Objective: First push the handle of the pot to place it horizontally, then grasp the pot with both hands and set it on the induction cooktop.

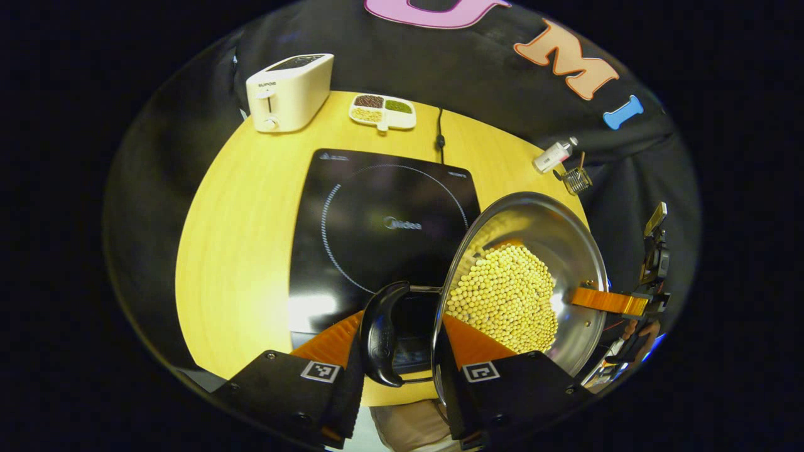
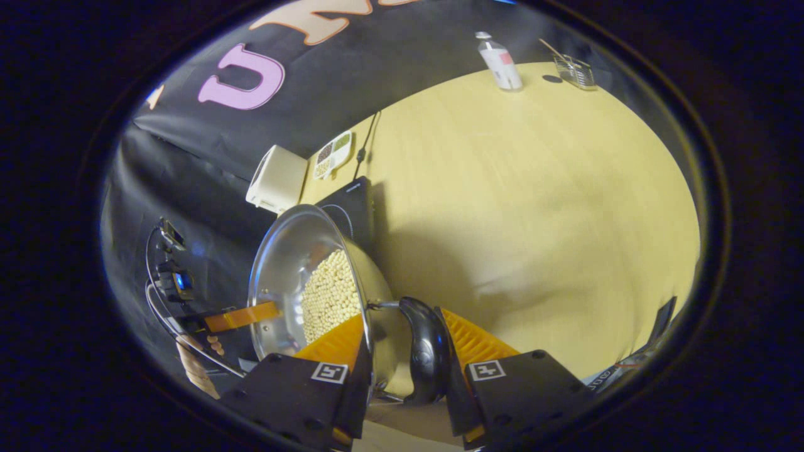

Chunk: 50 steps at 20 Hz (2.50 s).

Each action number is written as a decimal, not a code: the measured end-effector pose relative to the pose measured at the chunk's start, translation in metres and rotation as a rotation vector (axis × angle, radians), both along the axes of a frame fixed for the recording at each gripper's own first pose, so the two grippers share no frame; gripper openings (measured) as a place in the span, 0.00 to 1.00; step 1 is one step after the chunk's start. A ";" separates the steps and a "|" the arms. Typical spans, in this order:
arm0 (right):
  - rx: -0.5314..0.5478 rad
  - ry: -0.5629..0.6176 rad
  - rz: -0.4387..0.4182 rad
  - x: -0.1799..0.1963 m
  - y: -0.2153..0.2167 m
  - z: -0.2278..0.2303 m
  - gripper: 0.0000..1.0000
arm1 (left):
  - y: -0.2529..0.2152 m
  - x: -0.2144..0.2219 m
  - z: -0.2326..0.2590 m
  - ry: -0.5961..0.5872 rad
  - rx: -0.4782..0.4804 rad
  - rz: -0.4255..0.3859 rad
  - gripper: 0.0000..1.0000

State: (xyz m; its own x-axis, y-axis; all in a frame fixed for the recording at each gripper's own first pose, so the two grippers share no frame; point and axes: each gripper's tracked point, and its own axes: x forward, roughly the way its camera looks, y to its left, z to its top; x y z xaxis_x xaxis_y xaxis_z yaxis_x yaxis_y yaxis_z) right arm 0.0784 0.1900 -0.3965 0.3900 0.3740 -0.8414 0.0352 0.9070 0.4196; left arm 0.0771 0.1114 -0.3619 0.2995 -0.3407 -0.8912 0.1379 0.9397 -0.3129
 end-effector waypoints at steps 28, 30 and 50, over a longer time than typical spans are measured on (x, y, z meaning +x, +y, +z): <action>-0.073 -0.151 -0.048 0.117 0.103 -0.065 0.51 | 0.083 0.113 -0.032 -0.221 0.044 0.058 0.59; -0.071 -0.148 -0.047 0.118 0.103 -0.065 0.51 | 0.083 0.113 -0.032 -0.221 0.045 0.060 0.59; -0.155 -0.473 -0.213 0.097 0.038 0.072 1.00 | 0.069 0.109 0.071 -0.531 0.174 0.120 0.97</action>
State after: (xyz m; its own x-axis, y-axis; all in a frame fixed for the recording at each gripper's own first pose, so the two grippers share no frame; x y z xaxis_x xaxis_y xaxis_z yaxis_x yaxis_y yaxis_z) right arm 0.1752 0.2279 -0.3245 0.7936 0.1307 -0.5942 0.0647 0.9530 0.2960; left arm 0.1863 0.1800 -0.2911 0.7491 -0.1381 -0.6479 0.1230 0.9900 -0.0689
